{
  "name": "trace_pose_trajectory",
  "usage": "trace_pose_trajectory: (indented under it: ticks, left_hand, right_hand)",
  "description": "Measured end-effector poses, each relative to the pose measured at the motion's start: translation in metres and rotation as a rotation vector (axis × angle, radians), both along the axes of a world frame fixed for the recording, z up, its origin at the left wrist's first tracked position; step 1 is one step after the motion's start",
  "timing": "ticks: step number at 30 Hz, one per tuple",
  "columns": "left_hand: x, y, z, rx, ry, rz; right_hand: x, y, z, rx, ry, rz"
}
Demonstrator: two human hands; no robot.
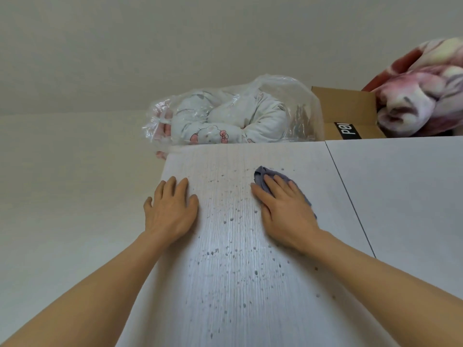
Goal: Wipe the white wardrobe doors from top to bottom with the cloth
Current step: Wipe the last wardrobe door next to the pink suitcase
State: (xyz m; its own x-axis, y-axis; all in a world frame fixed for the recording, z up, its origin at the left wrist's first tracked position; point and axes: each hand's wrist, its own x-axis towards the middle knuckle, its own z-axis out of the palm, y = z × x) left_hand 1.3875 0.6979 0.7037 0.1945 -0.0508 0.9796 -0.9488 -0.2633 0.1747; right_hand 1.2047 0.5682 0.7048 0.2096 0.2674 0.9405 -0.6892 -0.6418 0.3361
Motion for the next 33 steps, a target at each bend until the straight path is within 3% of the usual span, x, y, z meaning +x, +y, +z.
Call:
trace_pose_trajectory:
  ticks: [2, 4, 8, 10, 12, 15, 17, 19, 23, 26, 29, 33]
  left_hand:
    - [0.005, 0.002, 0.002, 0.003, -0.020, 0.024]
    - [0.006, 0.006, 0.004, -0.029, -0.036, 0.032]
    - [-0.002, 0.008, 0.009, -0.092, -0.057, 0.045]
    - [-0.002, 0.007, 0.012, -0.103, -0.048, 0.022]
    - [0.000, 0.008, 0.014, -0.122, -0.048, 0.015]
    - [0.005, 0.009, 0.014, -0.111, -0.057, 0.002]
    - [0.008, 0.010, 0.013, -0.077, -0.080, 0.017]
    - [0.011, 0.011, 0.012, -0.037, -0.094, 0.042]
    - [0.013, 0.014, 0.012, -0.016, -0.091, -0.021]
    - [0.014, 0.016, 0.013, -0.031, -0.081, -0.087]
    - [0.019, 0.019, 0.021, -0.029, -0.006, -0.161]
    - [0.018, 0.023, 0.033, -0.169, 0.136, -0.354]
  right_hand:
    - [-0.014, -0.006, 0.002, 0.012, -0.027, -0.107]
    - [-0.028, -0.015, 0.008, 0.168, -0.146, -0.108]
    - [-0.043, -0.013, 0.032, 0.478, -0.473, 0.150]
    - [-0.040, -0.003, 0.043, 0.537, -0.508, 0.190]
    - [-0.022, 0.010, 0.048, 0.460, -0.390, 0.183]
    - [0.021, 0.025, 0.033, 0.192, -0.052, 0.241]
    - [0.032, 0.025, 0.027, 0.076, 0.087, 0.148]
    - [0.019, 0.019, 0.035, 0.117, 0.010, 0.091]
    - [-0.018, 0.003, 0.052, 0.389, -0.345, 0.090]
    - [-0.023, 0.001, 0.068, 0.501, -0.458, 0.115]
    - [0.004, 0.014, 0.081, 0.305, -0.336, 0.091]
    - [0.056, 0.042, 0.066, 0.002, 0.092, 0.069]
